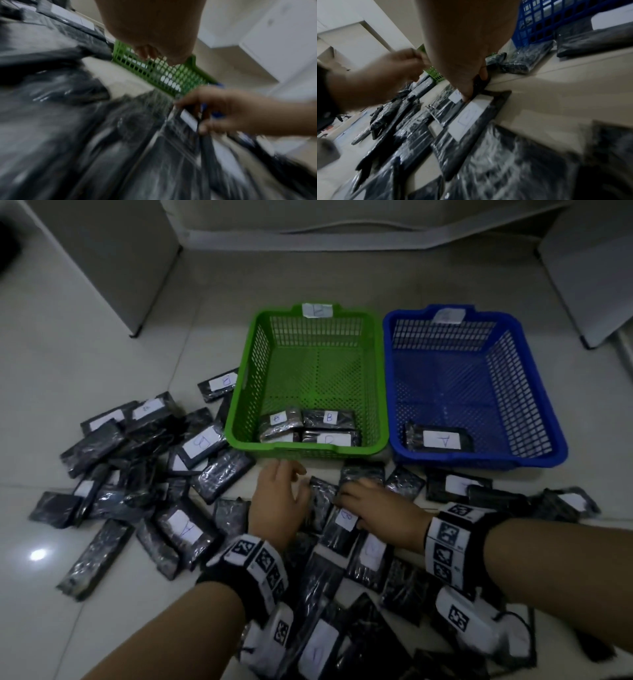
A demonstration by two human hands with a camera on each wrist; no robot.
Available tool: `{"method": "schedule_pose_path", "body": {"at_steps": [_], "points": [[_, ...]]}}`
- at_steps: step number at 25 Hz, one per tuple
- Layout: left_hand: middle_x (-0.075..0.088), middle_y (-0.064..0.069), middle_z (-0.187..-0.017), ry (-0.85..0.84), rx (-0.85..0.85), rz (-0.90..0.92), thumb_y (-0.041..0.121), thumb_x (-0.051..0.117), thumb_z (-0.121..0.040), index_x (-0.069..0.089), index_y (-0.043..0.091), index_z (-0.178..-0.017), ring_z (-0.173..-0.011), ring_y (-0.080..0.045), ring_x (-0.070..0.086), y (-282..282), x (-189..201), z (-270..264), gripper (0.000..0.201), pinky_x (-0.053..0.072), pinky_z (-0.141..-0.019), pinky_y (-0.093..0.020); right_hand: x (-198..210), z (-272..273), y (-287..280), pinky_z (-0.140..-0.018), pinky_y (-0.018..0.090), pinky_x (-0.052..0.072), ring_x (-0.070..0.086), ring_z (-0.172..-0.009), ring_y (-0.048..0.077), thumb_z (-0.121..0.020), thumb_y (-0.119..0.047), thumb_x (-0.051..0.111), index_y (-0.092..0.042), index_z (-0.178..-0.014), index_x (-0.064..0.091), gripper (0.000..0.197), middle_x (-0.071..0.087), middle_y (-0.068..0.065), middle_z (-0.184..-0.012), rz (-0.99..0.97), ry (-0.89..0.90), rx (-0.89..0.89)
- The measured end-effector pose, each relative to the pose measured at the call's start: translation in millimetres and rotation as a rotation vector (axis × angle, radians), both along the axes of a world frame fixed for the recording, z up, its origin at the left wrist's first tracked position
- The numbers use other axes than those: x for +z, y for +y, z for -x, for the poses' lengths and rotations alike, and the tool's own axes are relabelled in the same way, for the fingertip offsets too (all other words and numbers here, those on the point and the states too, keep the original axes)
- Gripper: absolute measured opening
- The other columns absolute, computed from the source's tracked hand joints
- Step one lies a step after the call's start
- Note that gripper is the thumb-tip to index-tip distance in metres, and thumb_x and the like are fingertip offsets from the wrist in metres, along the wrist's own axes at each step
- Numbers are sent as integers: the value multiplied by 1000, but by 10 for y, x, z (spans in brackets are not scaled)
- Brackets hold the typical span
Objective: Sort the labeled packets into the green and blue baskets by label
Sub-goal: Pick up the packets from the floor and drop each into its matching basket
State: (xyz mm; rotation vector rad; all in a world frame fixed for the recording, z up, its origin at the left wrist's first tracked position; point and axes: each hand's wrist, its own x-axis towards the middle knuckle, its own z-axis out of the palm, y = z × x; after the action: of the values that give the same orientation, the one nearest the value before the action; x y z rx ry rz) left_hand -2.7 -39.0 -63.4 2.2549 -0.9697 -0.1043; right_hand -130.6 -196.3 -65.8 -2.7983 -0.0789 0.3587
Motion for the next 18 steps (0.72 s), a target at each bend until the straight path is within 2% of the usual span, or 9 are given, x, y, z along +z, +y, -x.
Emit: {"method": "schedule_pose_path", "body": {"at_steps": [3, 5, 7, 9, 11, 13, 15, 16, 18], "points": [[46, -5, -111, 76, -25, -231, 28, 65, -80, 51, 14, -112, -103, -24, 48, 97, -200, 205, 38, 46, -87, -37, 85, -8, -7, -76, 34, 48, 35, -99, 21, -65, -13, 76, -11, -101, 63, 38, 55, 8, -109, 133, -60, 15], [45, -9, -122, 173, 41, -337, 33, 71, -75, 44, 12, -125, -112, -28, 45, 59, -278, 236, 60, 40, -93, -36, 95, 57, -42, -69, 32, 46, 35, -91, 20, -60, -14, 79, -14, -84, 62, 30, 58, 5, -94, 112, -104, -4], [54, -11, -121, 311, 72, -375, 34, 75, -71, 46, 12, -125, -111, -29, 51, -26, -271, 181, 65, 43, -90, -34, 159, 113, -98, -72, 32, 43, 40, -92, 21, -70, -14, 73, -16, -86, 62, 19, 60, -1, -90, 37, -112, -55], [65, -7, -110, 414, 31, -424, 30, 75, -72, 56, 13, -113, -102, -27, 59, -89, -202, 100, 48, 43, -78, -27, 275, 150, -155, -77, 30, 35, 39, -96, 17, -79, -19, 69, -18, -95, 62, 17, 57, -11, -89, -92, -109, -176], [68, -7, -97, 418, -53, -452, 24, 72, -75, 62, 15, -98, -94, -25, 62, -88, -97, 30, 26, 41, -70, -25, 444, 125, -198, -80, 25, 31, 39, -100, 11, -87, -23, 64, -19, -105, 61, 18, 49, -18, -90, -244, -102, -319], [65, -2, -86, 496, -111, -401, 21, 72, -76, 57, 18, -88, -82, -21, 60, -18, 22, -52, 20, 44, -67, -25, 607, 56, -230, -82, 20, 33, 45, -101, 8, -93, -21, 56, -17, -111, 59, 19, 49, -14, -99, -382, -181, -442], [58, 5, -73, 559, -227, -376, 18, 70, -78, 44, 23, -80, -71, -17, 53, 71, 178, -142, 27, 44, -61, -20, 756, -59, -245, -84, 20, 36, 49, -100, 8, -94, -18, 55, -14, -112, 60, 19, 52, -9, -105, -450, -339, -560], [55, 6, -70, 543, -302, -356, 19, 68, -77, 39, 24, -78, -67, -17, 51, 102, 275, -177, 29, 45, -60, -22, 812, -130, -260, -85, 21, 37, 50, -100, 9, -93, -17, 56, -13, -111, 61, 19, 54, -6, -105, -463, -406, -615], [52, 2, -72, 315, -400, -221, 31, 60, -73, 34, 26, -78, -67, -19, 49, 124, 489, -246, 27, 46, -62, -32, 892, -326, -322, -86, 23, 38, 51, -101, 12, -92, -16, 58, -12, -110, 62, 19, 57, 0, -108, -479, -453, -715]]}}
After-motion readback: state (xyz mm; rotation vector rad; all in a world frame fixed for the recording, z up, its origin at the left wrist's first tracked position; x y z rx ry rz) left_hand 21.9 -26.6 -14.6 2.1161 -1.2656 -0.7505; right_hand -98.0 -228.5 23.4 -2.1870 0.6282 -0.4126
